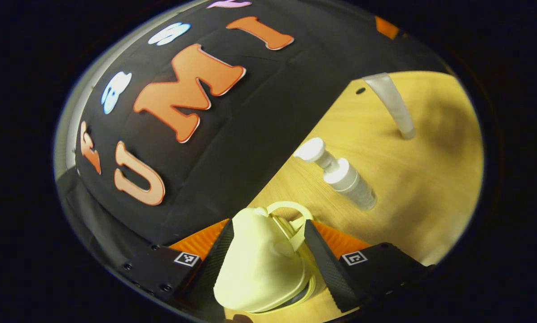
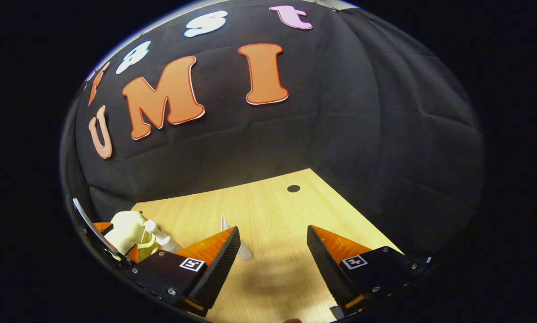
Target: First open the suitcase, pack the skin care products into it, and then close the suitcase.
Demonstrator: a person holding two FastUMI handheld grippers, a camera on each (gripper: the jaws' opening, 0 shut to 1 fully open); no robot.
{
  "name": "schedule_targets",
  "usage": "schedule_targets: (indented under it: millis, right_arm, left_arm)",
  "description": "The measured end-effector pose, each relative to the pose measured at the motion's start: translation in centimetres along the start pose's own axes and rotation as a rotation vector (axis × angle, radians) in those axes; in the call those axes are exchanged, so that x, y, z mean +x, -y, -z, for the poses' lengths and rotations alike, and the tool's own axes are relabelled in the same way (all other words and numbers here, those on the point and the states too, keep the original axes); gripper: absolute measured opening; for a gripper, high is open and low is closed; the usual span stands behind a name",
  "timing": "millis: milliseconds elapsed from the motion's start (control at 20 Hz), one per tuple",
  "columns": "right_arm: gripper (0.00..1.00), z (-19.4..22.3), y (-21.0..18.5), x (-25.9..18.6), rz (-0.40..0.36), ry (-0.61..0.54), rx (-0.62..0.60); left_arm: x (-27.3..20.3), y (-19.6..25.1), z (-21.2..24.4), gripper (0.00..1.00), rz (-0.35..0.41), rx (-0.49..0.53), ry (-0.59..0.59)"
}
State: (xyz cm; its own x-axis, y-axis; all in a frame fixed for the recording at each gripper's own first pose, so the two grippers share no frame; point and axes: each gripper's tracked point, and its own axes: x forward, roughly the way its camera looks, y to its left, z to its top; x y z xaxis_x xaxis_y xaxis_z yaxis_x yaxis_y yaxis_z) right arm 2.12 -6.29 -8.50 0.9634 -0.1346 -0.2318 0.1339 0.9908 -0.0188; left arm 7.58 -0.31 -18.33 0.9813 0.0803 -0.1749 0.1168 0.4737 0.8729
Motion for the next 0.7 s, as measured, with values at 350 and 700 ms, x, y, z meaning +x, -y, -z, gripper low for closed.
schedule_targets:
  millis: [350, 700]
  right_arm:
    - [0.95, 1.4, 2.9, 0.3, 0.066, -0.036, 0.034]
    - [0.95, 2.2, 4.3, 0.6, 0.103, -0.069, 0.073]
  left_arm:
    - [3.5, 3.1, 2.4, 0.98, 0.083, 0.131, -0.102]
    - [5.8, 3.9, 1.9, 0.98, 0.109, 0.198, -0.111]
